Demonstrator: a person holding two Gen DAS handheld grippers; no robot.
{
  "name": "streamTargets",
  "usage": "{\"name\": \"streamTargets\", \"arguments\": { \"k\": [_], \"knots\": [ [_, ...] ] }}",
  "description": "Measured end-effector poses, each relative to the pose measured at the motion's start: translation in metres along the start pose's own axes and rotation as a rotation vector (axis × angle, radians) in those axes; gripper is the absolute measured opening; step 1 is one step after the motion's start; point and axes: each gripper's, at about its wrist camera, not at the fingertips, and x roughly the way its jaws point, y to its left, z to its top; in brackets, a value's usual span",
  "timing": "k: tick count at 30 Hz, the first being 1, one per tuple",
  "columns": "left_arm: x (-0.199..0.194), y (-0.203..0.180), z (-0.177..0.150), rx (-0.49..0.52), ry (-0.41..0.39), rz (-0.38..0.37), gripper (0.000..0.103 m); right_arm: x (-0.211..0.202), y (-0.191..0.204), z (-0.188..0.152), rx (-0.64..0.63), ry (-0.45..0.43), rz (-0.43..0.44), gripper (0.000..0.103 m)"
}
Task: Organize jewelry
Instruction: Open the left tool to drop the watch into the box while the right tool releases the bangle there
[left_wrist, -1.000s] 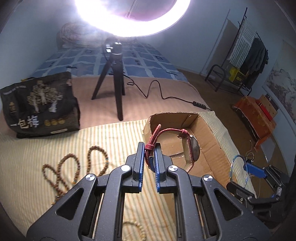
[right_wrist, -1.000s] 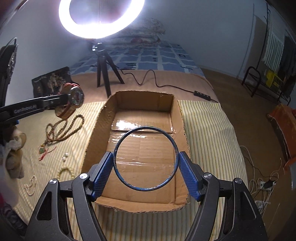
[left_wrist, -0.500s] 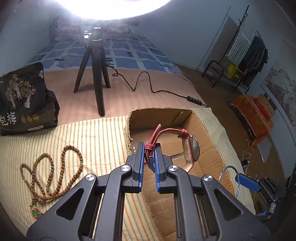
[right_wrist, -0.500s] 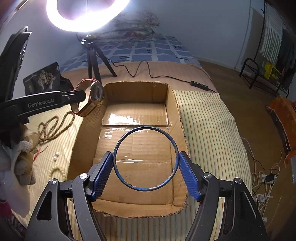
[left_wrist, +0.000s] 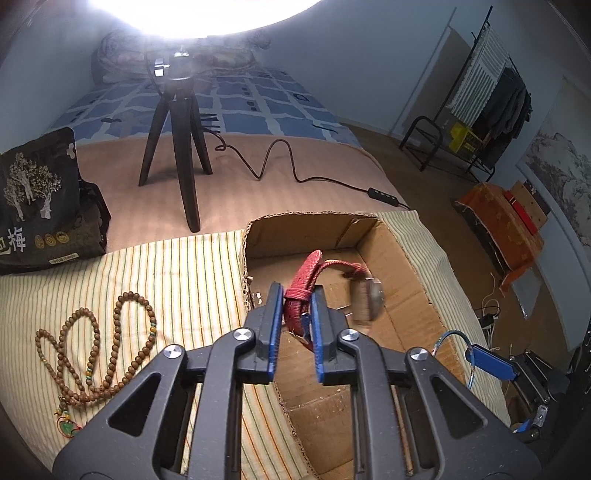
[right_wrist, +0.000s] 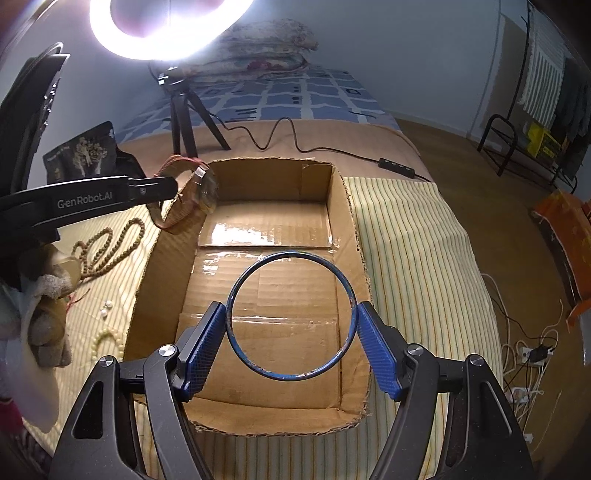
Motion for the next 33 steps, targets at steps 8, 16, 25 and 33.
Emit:
{"name": "streamTargets", "arguments": {
  "k": [8, 16, 25, 33],
  "knots": [
    [-0.009, -0.001, 0.002, 0.008, -0.019, -0.007, 0.020, -0.001, 0.002, -0.001, -0.017, -0.004, -0.026, 0.077],
    [-0.026, 0.003, 0.002, 0.025, -0.037, 0.006, 0.020, -0.007, 0.003, 0.000, -0.015, -0.026, -0.028, 0.077],
    [-0.088, 0.032, 0.001, 0.053, -0.118, 0.046, 0.020, -0.033, 0.012, -0.002, -0.007, -0.089, -0.002, 0.077],
    [-0.143, 0.080, -0.009, 0.049, -0.159, 0.110, 0.020, -0.054, 0.049, -0.006, -0.058, -0.140, 0.062, 0.077]
  ]
}}
